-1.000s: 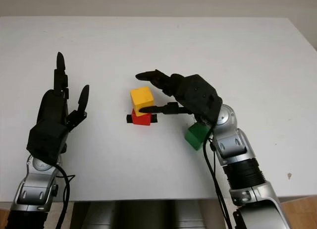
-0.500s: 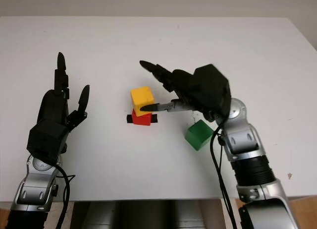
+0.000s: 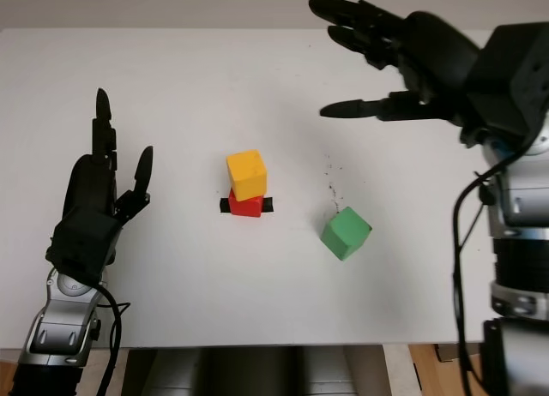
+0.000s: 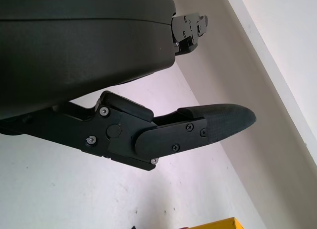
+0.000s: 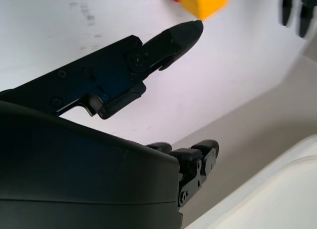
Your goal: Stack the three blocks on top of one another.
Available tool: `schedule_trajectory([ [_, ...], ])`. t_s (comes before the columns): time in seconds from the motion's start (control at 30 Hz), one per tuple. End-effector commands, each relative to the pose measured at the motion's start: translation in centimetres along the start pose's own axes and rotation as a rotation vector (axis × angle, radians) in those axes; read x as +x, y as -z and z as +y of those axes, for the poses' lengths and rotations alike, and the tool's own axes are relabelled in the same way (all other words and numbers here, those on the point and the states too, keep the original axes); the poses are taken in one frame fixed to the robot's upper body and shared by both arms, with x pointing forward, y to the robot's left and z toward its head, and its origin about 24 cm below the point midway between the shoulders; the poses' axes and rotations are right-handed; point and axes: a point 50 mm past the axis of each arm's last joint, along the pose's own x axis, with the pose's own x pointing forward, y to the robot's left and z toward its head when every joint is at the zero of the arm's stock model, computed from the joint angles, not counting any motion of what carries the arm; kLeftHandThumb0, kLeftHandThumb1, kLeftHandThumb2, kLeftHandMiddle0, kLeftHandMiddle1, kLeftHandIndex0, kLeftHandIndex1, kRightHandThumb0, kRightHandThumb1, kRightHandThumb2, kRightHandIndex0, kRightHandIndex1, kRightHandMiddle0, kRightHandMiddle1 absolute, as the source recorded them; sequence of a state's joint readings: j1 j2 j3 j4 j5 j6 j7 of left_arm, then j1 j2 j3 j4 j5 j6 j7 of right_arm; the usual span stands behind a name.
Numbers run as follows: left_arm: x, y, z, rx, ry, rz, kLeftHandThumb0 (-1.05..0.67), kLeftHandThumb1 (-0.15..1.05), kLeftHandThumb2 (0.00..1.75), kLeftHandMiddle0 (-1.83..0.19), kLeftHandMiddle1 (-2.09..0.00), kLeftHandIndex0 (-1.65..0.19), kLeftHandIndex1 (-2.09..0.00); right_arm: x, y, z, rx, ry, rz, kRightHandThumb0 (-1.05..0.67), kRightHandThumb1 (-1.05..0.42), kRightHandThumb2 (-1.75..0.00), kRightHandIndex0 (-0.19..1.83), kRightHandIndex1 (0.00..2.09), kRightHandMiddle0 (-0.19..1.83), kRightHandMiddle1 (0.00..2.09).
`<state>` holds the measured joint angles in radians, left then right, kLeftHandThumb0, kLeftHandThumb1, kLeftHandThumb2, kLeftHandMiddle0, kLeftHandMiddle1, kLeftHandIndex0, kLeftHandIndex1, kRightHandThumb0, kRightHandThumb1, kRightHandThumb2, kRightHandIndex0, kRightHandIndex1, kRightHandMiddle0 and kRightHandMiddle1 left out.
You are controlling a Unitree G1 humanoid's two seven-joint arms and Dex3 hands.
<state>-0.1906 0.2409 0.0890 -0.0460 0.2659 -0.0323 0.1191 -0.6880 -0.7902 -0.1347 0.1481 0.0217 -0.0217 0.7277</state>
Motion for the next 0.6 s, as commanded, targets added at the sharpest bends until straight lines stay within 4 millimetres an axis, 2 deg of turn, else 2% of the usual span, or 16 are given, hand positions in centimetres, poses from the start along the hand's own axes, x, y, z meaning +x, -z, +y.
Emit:
schedule_trajectory([
  [0.0,-0.2,0.0,0.2,0.0,0.0,-0.001,-0.76,1.05,0.65,0.19,0.0,0.19,-0.01,-1.3,0.1,-0.4,-0.095,-0.039,0.03,-0.59,-0.76,-0.06,0.47,0.11,0.51,0.14],
  [0.17,-0.1,0.0,0.3,0.01,0.002,0.0,-0.76,1.05,0.66,0.19,0.0,0.19,0.0,-3.1,-0.5,0.1,-0.315,-0.16,0.072,-0.61,-0.78,-0.06,0.42,0.06,0.48,0.08],
  [0.33,0.1,-0.1,0.6,0.007,0.001,-0.007,-0.75,1.05,0.66,0.19,0.0,0.19,-0.01,-3.7,-1.8,1.6,-0.613,-0.299,0.044,-0.68,-0.84,-0.07,0.37,0.05,0.44,0.06],
  [0.57,0.2,-0.2,0.9,0.013,-0.014,-0.008,-0.77,1.05,0.66,0.19,0.0,0.19,0.0,-3.8,-2.6,4.2,-0.733,-0.368,-0.041,-0.7,-0.82,-0.05,0.36,0.04,0.46,0.06],
])
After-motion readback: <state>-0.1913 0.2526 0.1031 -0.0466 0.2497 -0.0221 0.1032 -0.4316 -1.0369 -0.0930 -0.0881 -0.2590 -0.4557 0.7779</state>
